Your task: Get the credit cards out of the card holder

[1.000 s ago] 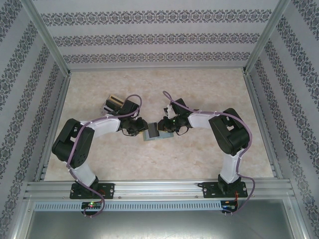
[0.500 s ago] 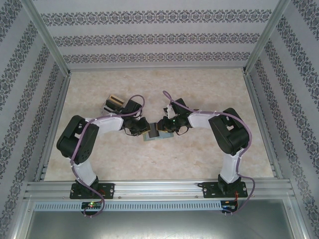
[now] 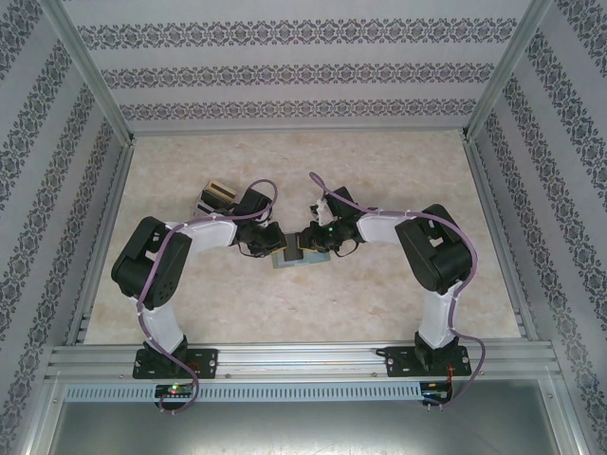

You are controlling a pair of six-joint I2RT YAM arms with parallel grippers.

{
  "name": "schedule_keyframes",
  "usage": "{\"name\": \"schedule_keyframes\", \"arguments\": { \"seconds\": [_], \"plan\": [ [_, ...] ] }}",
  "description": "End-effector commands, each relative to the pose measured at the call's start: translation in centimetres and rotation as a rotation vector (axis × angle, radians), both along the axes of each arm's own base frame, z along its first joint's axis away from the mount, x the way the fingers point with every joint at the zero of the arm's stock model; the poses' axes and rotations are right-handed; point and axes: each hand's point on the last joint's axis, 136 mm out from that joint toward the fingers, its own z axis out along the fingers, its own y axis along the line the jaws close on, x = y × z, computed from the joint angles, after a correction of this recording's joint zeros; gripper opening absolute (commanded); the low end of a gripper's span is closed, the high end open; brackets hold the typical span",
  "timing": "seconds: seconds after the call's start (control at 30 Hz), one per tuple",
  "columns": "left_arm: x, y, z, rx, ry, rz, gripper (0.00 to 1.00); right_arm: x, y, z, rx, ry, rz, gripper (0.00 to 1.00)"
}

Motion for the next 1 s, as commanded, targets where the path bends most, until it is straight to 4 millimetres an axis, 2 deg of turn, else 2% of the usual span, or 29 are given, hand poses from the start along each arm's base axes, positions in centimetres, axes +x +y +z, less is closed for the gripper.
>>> {"name": "schedule_keyframes", "arguments": {
  "seconds": [0.0, 0.13, 0.23, 0.5, 0.67, 0.8, 0.97],
  "plan": [
    [-1.5, 1.3, -2.1, 0.084, 0.053, -0.004, 0.15, 0.2, 0.1, -0.1, 0.009, 0.003, 0.001, 0.15],
    [-1.4, 1.6, -1.8, 0.099, 0.044, 0.000, 0.15, 0.3, -0.9, 0.2, -0.013, -0.018, -0.026, 0.04],
    [-1.3, 1.7, -1.5, 0.100, 0.030, -0.003, 0.16, 0.3, -2.1, 0.5, -0.029, -0.032, -0.056, 0.00],
    [-0.8, 1.3, 0.4, 0.050, -0.052, 0.008, 0.21, 0.2, -4.1, 2.2, -0.029, -0.109, -0.091, 0.00],
    [0.1, 0.3, 3.4, -0.034, -0.161, -0.004, 0.24, 0.5, -4.3, 5.1, 0.031, -0.215, -0.096, 0.00],
    [0.2, 0.2, 5.4, -0.055, -0.225, -0.019, 0.28, 0.4, -3.4, 7.9, 0.131, -0.274, -0.079, 0.00],
    [0.1, -0.6, 9.1, -0.182, -0.319, 0.001, 0.50, 0.1, -2.5, 10.8, 0.250, -0.292, -0.059, 0.00]
  ]
}}
